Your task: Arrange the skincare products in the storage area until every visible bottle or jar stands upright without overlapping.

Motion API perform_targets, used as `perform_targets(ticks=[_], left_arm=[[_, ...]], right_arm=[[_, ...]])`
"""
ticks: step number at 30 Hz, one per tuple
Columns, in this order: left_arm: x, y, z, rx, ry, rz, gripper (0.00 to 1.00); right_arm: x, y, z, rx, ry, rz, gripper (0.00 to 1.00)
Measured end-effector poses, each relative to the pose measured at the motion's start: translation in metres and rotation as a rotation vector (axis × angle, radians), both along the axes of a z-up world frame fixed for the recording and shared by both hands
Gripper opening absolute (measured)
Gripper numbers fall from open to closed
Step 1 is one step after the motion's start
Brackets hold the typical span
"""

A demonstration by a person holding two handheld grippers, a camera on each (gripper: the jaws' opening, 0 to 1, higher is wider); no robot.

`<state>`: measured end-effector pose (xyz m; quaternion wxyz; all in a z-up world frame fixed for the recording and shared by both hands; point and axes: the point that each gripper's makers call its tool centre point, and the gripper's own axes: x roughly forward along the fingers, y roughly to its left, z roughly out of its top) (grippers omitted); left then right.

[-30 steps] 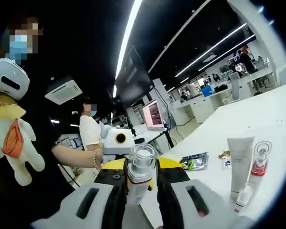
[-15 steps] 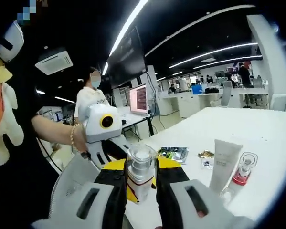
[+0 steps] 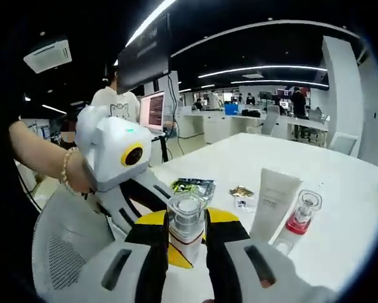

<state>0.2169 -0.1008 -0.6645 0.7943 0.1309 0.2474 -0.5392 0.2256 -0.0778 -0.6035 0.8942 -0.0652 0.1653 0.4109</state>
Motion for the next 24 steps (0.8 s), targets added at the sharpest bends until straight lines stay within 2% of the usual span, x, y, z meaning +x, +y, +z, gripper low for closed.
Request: perform_targets(ticks=[9, 16, 24], left_arm=[[0.009, -0.012, -0.036, 0.045, -0.005, -0.050, 0.19], [0.013, -0.020, -0.056, 0.069, -0.006, -0.092, 0.19], [0.017, -0.026, -0.069, 0.088, -0.018, -0.125, 0.19]], right_arm=[[0.003, -0.008, -0.034, -0.117, 0.014, -0.087, 0.22], [0.008, -0.016, -0.054, -0.159, 0.038, -0.122, 0.22], [0.013, -0.024, -0.068, -0.169, 0.073, -0.139, 0.22]])
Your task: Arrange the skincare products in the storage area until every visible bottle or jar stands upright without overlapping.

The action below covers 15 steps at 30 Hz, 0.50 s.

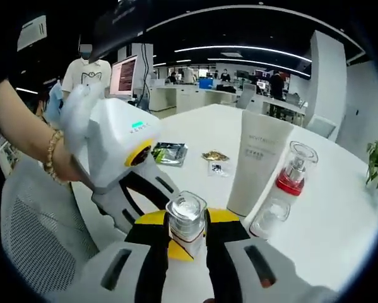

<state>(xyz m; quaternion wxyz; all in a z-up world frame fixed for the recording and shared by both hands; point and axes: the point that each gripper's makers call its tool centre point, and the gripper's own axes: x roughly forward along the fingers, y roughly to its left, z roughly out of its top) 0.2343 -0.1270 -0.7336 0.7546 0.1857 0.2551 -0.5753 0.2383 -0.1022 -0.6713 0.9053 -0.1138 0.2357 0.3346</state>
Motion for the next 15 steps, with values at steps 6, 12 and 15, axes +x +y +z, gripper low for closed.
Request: perform_targets(ticks=[6, 12, 15], left_arm=[[0.0014, -0.0014, -0.0050, 0.007, 0.003, -0.010, 0.19], [0.0030, -0.0030, -0.0056, -0.004, 0.006, -0.013, 0.19], [0.0026, -0.0047, -0.0042, -0.008, 0.008, -0.016, 0.19]], right_arm=[[0.0009, -0.0018, -0.0046, 0.001, 0.009, -0.007, 0.22], [0.0034, -0.0038, -0.0043, 0.014, 0.005, -0.013, 0.22], [0.0048, -0.0057, -0.0050, 0.016, 0.000, -0.017, 0.22]])
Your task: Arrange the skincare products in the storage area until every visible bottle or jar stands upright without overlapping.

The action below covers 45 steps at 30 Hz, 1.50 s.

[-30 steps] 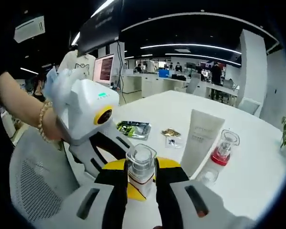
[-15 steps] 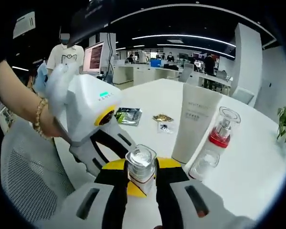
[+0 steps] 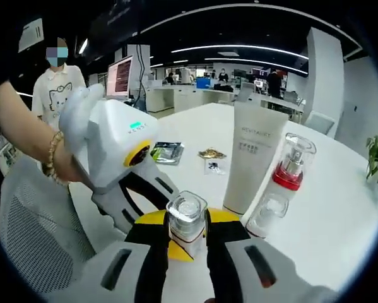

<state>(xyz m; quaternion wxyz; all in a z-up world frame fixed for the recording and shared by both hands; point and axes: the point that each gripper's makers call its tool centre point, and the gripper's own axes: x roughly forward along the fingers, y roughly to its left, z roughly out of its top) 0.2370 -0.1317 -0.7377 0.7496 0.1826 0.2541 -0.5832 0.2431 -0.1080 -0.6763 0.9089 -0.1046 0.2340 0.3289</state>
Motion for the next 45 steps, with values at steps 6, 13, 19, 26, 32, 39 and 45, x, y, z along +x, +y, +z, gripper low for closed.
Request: perform_targets(ticks=[6, 13, 19, 26, 32, 39, 45], left_arm=[[0.005, -0.004, 0.001, -0.017, 0.004, -0.010, 0.19], [0.014, -0.007, 0.001, -0.036, -0.001, -0.028, 0.19], [0.026, -0.014, 0.002, -0.059, -0.008, -0.033, 0.19], [0.038, -0.020, 0.003, -0.070, -0.011, -0.041, 0.19], [0.045, -0.024, 0.002, -0.075, -0.015, -0.048, 0.19], [0.048, -0.027, 0.003, -0.073, -0.014, -0.052, 0.19], [0.046, -0.028, 0.004, -0.075, -0.001, -0.052, 0.19]], right_arm=[[-0.002, -0.002, -0.003, 0.007, 0.011, 0.001, 0.28], [-0.003, -0.011, 0.001, 0.039, 0.012, -0.027, 0.36], [-0.009, -0.035, 0.010, 0.055, 0.022, -0.087, 0.43], [-0.018, -0.052, 0.004, 0.042, 0.049, -0.110, 0.52], [-0.021, -0.059, 0.004, 0.054, 0.068, -0.137, 0.59], [-0.023, -0.060, 0.001, 0.052, 0.081, -0.133, 0.72], [-0.023, -0.060, -0.002, 0.053, 0.091, -0.133, 0.75]])
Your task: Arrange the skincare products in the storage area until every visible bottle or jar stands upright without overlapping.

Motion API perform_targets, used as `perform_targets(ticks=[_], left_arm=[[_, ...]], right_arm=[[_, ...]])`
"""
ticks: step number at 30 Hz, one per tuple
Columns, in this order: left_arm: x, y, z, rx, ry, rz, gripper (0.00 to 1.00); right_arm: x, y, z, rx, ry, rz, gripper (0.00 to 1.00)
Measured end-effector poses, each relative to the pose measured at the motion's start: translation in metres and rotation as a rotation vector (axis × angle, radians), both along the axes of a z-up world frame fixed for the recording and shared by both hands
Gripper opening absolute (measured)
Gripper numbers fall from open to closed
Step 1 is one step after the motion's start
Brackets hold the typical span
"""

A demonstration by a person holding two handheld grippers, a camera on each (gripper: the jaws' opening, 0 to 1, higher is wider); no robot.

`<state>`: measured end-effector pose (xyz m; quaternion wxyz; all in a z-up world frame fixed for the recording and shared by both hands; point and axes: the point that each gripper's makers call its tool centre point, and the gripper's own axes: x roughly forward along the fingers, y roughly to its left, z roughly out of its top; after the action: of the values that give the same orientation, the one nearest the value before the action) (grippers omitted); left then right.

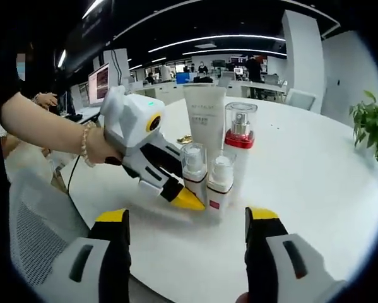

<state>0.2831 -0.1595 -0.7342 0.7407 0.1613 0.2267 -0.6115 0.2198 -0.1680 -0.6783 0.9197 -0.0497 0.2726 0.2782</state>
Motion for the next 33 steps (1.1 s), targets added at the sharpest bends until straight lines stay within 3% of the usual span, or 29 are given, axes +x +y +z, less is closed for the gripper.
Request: perform_targets(ticks=[5, 17, 33], left_arm=[[-0.001, -0.001, 0.000, 0.003, 0.039, 0.027, 0.18], [-0.006, 0.006, -0.007, 0.046, 0.058, 0.029, 0.23], [-0.016, 0.029, 0.007, 0.078, 0.065, 0.065, 0.47]], right_arm=[[0.000, -0.001, -0.001, 0.000, 0.004, -0.002, 0.75], [-0.001, 0.000, -0.002, -0.005, 0.008, 0.000, 0.76], [-0.002, 0.004, 0.000, -0.004, 0.001, 0.012, 0.77]])
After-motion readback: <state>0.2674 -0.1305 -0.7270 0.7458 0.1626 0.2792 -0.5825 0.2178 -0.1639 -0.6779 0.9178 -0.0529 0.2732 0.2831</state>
